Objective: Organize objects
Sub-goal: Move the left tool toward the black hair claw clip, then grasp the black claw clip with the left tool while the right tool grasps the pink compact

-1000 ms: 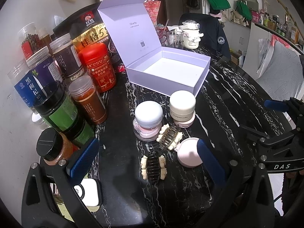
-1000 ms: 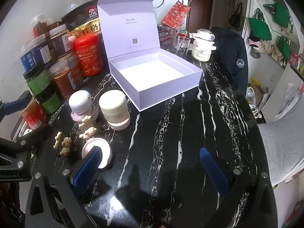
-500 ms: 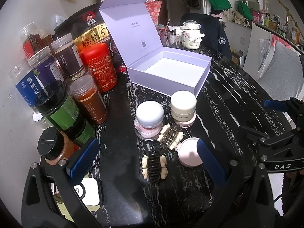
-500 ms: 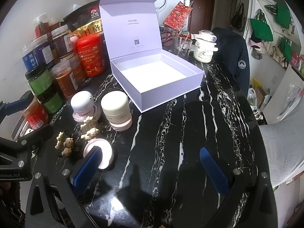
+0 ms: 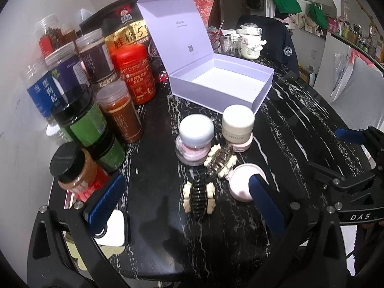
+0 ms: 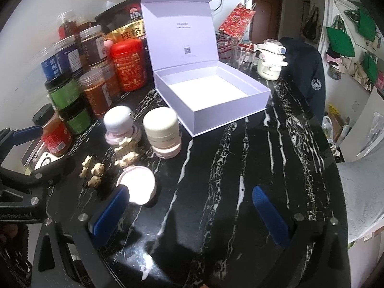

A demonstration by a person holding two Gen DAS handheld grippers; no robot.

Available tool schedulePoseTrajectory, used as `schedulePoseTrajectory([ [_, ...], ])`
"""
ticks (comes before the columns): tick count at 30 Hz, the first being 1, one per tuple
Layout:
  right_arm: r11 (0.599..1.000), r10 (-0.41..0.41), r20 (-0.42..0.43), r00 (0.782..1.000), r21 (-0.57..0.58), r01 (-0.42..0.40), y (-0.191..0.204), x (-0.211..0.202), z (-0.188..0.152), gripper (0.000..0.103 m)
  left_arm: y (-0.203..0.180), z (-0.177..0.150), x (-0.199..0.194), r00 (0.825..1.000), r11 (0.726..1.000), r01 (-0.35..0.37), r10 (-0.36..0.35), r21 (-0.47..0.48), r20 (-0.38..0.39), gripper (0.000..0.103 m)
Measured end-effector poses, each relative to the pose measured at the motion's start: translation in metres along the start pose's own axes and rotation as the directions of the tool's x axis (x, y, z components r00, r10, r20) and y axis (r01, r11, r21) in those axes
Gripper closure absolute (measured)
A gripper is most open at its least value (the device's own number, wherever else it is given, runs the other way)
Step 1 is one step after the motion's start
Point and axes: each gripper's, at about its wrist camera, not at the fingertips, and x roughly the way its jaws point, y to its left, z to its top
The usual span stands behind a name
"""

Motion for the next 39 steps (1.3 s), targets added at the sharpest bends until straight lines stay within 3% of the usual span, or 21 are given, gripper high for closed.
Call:
schedulePoseTrajectory([
  [10, 0.999, 0.047, -0.037, 0.998, -0.021, -0.048, 0.010, 0.017, -0.016, 0.000, 0.010, -0.023, 0.009, 0.999, 0.999, -0.003, 0.000, -0.054, -0.049, 0.000],
  [24, 0.990, 0.128, -0.094, 0.987, -0.049, -0.133, 0.024, 0.060, -0.025, 0.003, 0.021, -0.046, 0.042, 0.988, 0.988, 0.097, -0.110, -0.118, -0.105, 0.000],
  [39, 0.975, 0.189, -0.114, 0.975, -0.100, -0.200, 0.035, 0.088, -0.022, 0.016, 0.023, -0.040, 0.069, 0.973, 0.980, 0.169, -0.183, -0.106, -0.139, 0.024],
])
